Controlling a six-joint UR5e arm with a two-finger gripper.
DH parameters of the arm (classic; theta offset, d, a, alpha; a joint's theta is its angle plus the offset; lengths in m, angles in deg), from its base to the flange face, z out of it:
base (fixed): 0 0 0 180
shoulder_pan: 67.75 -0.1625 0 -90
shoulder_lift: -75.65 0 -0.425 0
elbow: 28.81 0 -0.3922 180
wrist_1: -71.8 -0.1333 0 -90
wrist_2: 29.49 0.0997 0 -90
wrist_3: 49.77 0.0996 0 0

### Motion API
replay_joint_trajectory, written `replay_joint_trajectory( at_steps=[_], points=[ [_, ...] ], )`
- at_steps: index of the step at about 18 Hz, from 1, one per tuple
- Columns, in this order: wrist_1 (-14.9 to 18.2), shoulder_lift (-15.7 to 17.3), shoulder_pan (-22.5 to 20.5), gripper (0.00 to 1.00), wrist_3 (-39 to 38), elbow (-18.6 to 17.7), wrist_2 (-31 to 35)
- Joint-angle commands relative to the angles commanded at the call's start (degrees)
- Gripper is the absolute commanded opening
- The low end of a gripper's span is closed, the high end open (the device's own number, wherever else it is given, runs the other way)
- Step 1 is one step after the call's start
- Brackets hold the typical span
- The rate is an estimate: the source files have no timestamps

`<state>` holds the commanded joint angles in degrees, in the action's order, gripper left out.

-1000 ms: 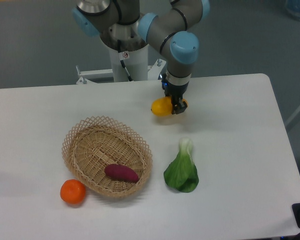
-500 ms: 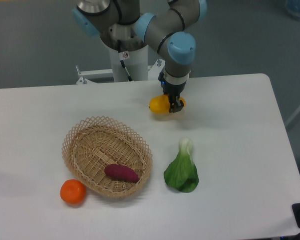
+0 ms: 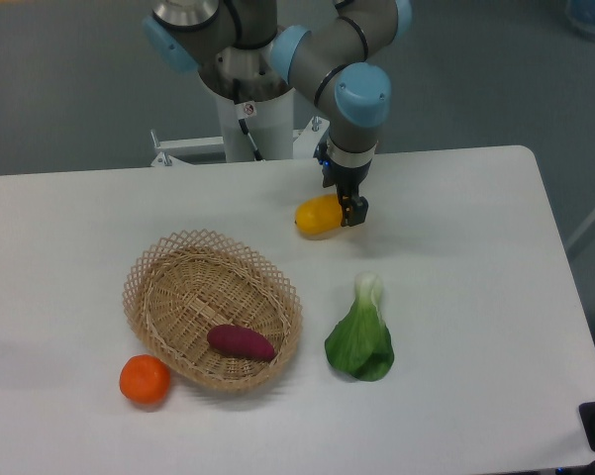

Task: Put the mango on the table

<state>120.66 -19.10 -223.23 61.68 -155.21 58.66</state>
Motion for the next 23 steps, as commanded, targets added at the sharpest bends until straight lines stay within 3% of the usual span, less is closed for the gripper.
replay_joint_trajectory(
  at_steps=[2, 7, 10, 23],
  points=[
    [1.23, -0.26, -0.35, 1.0, -0.17, 3.07, 0.09],
    [12.03, -2.89, -1.31, 1.0, -0.35, 14.05, 0.09],
    [16.78, -4.57, -2.2, 1.0, -0.35, 19.33, 0.09],
    [17.23, -13.97, -1.67, 1.0, -5.54, 34.89, -0.79]
  ],
)
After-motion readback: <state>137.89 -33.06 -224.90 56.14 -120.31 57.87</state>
